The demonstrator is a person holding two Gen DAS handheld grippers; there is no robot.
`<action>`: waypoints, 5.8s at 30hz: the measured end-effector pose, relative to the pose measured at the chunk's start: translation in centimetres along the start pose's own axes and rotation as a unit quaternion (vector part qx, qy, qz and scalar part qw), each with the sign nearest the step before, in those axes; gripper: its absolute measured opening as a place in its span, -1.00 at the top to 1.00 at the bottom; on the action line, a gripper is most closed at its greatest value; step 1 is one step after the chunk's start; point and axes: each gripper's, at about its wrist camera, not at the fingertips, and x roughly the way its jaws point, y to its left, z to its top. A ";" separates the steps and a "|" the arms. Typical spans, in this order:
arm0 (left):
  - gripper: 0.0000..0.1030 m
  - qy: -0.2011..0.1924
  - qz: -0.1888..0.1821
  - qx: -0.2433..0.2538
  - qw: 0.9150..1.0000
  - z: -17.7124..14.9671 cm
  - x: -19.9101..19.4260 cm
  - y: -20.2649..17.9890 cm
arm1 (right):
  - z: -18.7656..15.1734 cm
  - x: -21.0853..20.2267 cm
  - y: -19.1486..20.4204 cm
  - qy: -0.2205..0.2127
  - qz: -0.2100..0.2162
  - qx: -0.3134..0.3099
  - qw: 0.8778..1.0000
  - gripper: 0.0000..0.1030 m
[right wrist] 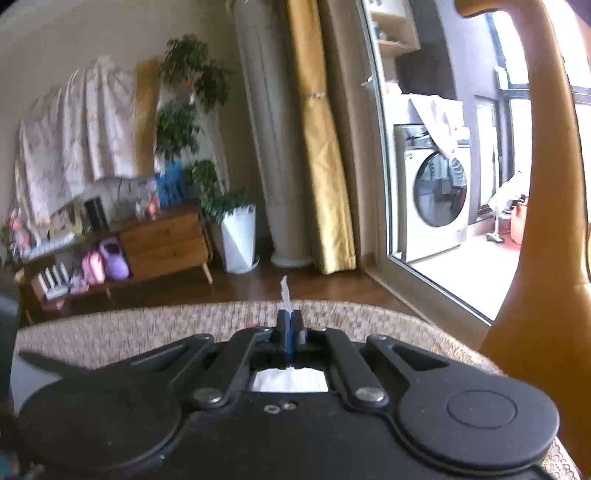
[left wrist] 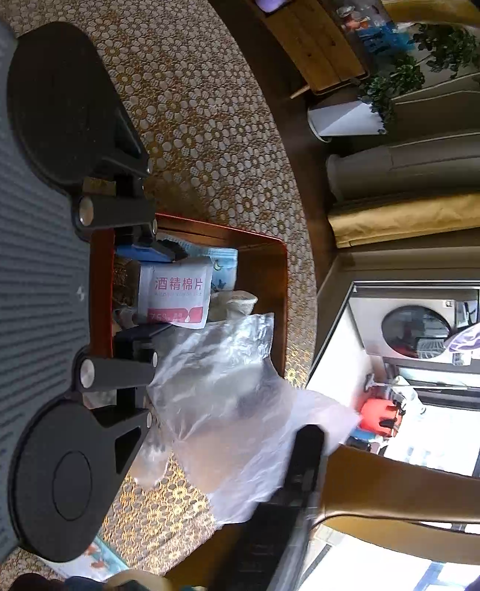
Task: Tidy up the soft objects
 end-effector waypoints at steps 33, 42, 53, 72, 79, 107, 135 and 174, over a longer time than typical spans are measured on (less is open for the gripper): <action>-0.37 0.009 -0.020 -0.024 0.999 -1.6 0.4 1.2 | -3.9 3.7 -0.8 0.143 0.047 0.043 0.988 0.92; -0.42 -0.007 -0.014 -0.048 0.999 -2.1 -2.7 2.8 | -2.9 2.0 -0.4 0.129 0.048 0.042 0.990 -0.03; -0.42 -0.044 -0.011 -0.043 0.998 -2.9 -8.4 2.4 | -1.5 -3.5 1.0 0.092 0.054 0.020 0.994 -0.51; -0.53 -0.095 -0.015 -0.051 0.994 -7.8 -17.6 -1.0 | -1.8 -14.5 2.5 0.032 0.049 0.019 0.998 -0.88; -0.64 -0.108 -0.011 -0.043 0.993 -10.9 -20.0 -1.6 | -3.5 -17.8 3.2 0.014 0.045 0.015 0.999 -0.99; -0.99 -0.155 0.018 -0.019 0.988 -20.6 -27.3 -2.8 | -9.6 -26.0 7.0 -0.044 0.007 0.042 0.998 -1.00; -0.99 -0.157 -0.007 -0.053 0.986 -22.6 -28.7 -2.3 | -10.4 -27.3 8.4 -0.044 -0.011 0.015 0.999 -0.99; -0.99 -0.170 -0.003 -0.036 0.985 -24.2 -31.2 -3.2 | -10.5 -28.9 8.9 -0.032 -0.035 0.028 0.999 -0.99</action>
